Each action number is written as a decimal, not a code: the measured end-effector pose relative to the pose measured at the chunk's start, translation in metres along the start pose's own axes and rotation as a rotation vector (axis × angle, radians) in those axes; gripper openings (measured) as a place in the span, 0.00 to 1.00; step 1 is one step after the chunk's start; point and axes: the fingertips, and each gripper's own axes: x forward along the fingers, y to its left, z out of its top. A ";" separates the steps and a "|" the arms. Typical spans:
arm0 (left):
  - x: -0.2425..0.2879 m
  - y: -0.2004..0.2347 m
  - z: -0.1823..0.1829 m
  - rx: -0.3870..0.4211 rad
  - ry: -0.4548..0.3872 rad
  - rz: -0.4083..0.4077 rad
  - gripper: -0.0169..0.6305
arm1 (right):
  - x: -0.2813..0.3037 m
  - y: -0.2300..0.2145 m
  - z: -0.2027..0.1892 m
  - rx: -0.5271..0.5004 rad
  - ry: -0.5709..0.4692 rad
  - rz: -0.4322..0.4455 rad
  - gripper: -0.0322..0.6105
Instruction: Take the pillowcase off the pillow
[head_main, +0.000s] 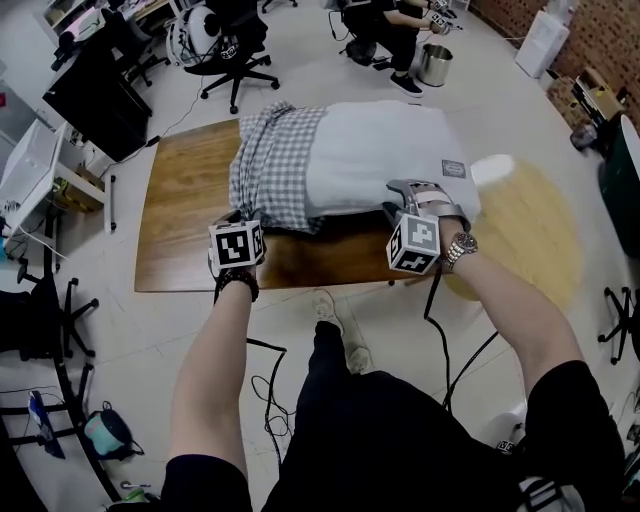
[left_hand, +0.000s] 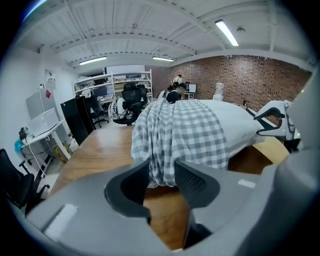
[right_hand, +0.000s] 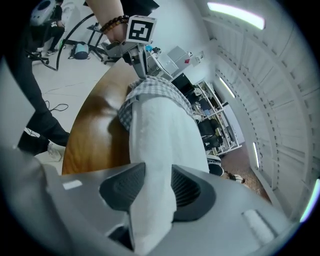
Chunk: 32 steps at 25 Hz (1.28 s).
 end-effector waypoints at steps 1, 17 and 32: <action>-0.006 -0.003 0.000 0.010 -0.010 0.000 0.28 | -0.005 0.003 0.005 -0.002 -0.009 -0.005 0.31; -0.078 -0.032 0.026 0.070 -0.121 -0.022 0.31 | -0.057 -0.002 0.047 0.043 -0.068 -0.058 0.31; -0.043 -0.033 0.137 0.180 -0.134 -0.141 0.35 | -0.012 -0.081 0.068 0.200 -0.089 0.039 0.31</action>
